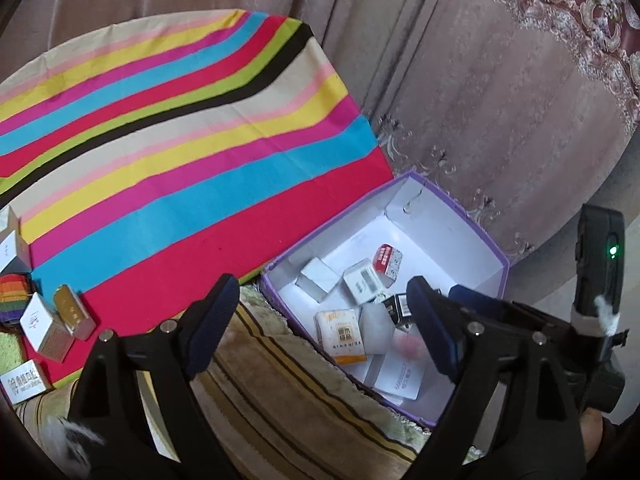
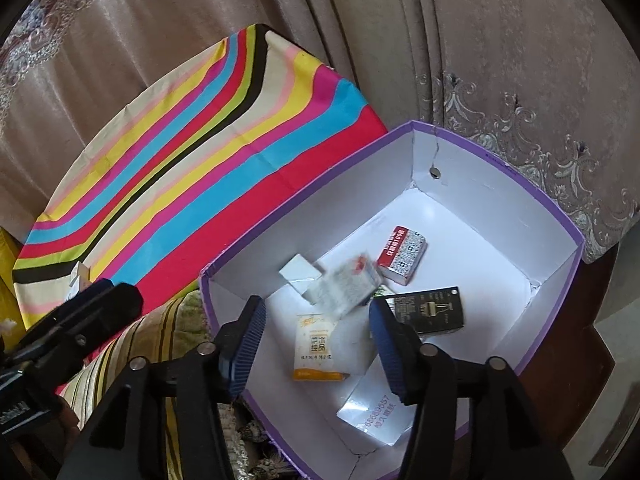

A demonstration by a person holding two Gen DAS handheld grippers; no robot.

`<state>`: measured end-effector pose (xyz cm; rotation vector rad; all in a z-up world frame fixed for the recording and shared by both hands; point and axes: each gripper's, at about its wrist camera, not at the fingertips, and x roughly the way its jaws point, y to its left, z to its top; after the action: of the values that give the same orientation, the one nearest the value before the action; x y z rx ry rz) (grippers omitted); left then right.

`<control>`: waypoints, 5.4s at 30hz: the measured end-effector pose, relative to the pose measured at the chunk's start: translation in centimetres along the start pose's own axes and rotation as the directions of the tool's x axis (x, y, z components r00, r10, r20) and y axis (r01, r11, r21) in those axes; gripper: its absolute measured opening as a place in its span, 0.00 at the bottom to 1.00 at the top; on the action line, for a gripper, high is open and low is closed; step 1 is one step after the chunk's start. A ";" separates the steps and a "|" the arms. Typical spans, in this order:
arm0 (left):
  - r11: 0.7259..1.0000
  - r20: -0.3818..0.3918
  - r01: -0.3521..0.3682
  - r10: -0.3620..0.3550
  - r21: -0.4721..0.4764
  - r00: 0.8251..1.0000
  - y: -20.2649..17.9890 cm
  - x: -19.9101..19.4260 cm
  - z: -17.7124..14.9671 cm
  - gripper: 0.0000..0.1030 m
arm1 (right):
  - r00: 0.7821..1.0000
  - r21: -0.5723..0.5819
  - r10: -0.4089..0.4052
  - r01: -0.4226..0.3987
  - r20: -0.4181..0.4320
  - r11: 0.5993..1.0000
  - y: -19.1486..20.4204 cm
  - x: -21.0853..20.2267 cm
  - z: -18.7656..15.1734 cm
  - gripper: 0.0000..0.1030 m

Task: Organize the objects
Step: 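Withdraw both tools from storage box back over the table, then grasp white DING ZHI DENTAL box with left tool while right tool grasps small white box, then carry both boxes into storage box and open both tools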

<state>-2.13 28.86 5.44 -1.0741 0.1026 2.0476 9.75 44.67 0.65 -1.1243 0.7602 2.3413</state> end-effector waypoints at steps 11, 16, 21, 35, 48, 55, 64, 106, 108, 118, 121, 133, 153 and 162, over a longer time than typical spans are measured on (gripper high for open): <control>0.997 0.097 0.038 -0.032 -0.060 0.995 3.1 -3.6 -0.6 0.85 | 0.999 -0.132 -0.009 0.014 0.038 0.991 3.6 -0.8 -0.1 0.68; 0.991 0.138 -0.097 0.108 -0.088 0.984 5.2 -5.6 -1.3 0.88 | 0.996 -0.225 -0.042 0.058 0.075 0.973 6.4 -1.3 -0.5 0.83; 0.934 0.126 -0.331 0.347 -0.136 0.929 6.8 -7.5 -2.2 0.88 | 0.983 -0.306 -0.113 0.153 0.144 0.940 9.1 -1.8 -0.8 0.84; 0.803 -0.023 -0.519 0.537 -0.294 0.843 13.8 -11.0 -6.5 0.89 | 0.991 -0.479 0.012 0.054 0.134 0.876 15.1 -2.0 -2.5 0.84; 0.732 -0.203 -0.463 0.421 -0.499 0.884 20.7 -10.6 -9.6 0.89 | 0.984 -0.564 0.153 -0.175 -0.087 0.807 19.1 0.8 -4.2 0.84; 0.703 -0.305 -0.548 0.454 -0.454 0.837 22.3 -8.3 -8.9 0.95 | 0.974 -0.584 0.176 -0.227 -0.144 0.779 20.9 2.0 -4.7 0.84; 0.680 -0.408 -0.605 0.455 -0.414 0.791 24.0 -5.5 -8.5 0.96 | 0.961 -0.577 0.194 -0.272 -0.195 0.770 22.2 3.7 -4.4 0.84; 0.607 -0.195 -0.465 0.457 -0.645 0.868 25.6 -13.4 -13.1 0.81 | 0.960 -0.780 0.106 -0.273 -0.259 0.564 33.7 10.4 -7.5 0.54; 0.607 -0.196 -0.463 0.455 -0.645 0.869 25.8 -13.1 -13.1 0.81 | 0.959 -0.782 0.109 -0.277 -0.262 0.558 33.7 10.4 -7.6 0.47; 0.635 -0.131 -0.453 0.488 -0.626 0.863 24.9 -13.8 -12.3 0.81 | 0.954 -0.773 0.171 -0.299 -0.245 0.560 32.9 8.8 -7.3 0.41; 0.657 -0.106 -0.447 0.490 -0.607 0.865 24.1 -13.8 -11.7 0.81 | 0.951 -0.742 0.190 -0.308 -0.242 0.596 31.9 8.0 -6.7 0.41; 0.765 -0.046 -0.409 0.448 -0.498 0.893 19.4 -11.9 -9.0 0.81 | 0.962 -0.606 0.199 -0.273 -0.187 0.747 25.3 4.7 -4.4 0.41; 0.925 0.028 -0.284 0.301 -0.253 0.953 9.7 -6.3 -3.9 0.81 | 0.999 -0.425 0.031 -0.041 -0.031 0.904 13.2 1.8 -0.7 0.41; 0.970 0.026 -0.211 0.215 -0.117 0.976 4.5 -2.9 -2.1 0.81 | 0.999 -0.321 -0.032 0.030 0.000 0.947 7.1 1.4 0.8 0.41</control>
<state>-2.88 23.18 4.96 -1.1341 0.0856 2.2897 4.29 39.97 1.96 -1.2625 0.3640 2.4963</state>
